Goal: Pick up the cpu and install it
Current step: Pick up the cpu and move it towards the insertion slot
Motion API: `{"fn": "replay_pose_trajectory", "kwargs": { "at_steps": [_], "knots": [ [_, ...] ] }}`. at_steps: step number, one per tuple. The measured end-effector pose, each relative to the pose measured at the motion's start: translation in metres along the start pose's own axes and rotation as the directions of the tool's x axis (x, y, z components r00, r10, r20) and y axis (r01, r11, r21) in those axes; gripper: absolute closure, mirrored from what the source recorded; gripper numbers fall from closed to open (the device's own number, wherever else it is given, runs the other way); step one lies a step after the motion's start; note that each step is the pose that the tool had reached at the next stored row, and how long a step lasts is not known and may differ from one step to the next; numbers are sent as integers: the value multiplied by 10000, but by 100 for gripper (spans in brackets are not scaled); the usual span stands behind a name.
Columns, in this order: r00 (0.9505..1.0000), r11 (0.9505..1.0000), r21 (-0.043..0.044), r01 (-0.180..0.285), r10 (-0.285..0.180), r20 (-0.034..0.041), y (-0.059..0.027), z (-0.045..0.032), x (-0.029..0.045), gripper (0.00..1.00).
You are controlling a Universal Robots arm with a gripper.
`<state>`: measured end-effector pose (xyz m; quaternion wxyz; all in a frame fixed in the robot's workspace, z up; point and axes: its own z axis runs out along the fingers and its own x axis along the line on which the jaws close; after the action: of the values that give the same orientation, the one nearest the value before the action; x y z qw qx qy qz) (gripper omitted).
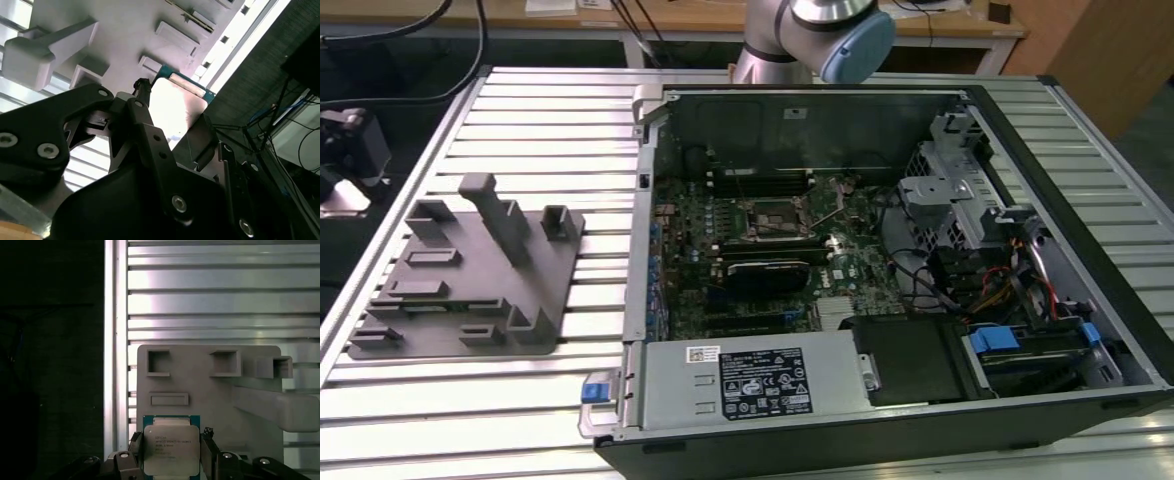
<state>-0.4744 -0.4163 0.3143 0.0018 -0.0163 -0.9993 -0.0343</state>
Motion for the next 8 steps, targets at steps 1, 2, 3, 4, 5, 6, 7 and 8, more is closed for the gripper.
{"fn": "replay_pose_trajectory", "kwargs": {
  "at_steps": [1, 2, 3, 4, 5, 6, 7, 8],
  "knots": [
    [10000, 10000, -2, 0, 0, 1, 2, -27, 0, 46],
    [10000, 10000, -2, 0, 0, -1, 4, -53, 0, 46],
    [10000, 10000, -3, 0, 0, -1, 5, -78, 0, 46],
    [10000, 10000, -5, 0, 0, 1, 7, -103, 0, 46],
    [10000, 10000, -5, 0, 0, 0, 9, -129, 1, 46],
    [10000, 10000, -6, 0, 0, 0, 11, -154, 1, 46],
    [10000, 10000, -6, 0, 0, 0, 12, -179, 1, 46],
    [10000, 10000, -6, 0, 0, 0, 14, -205, 1, 46]
  ]
}}
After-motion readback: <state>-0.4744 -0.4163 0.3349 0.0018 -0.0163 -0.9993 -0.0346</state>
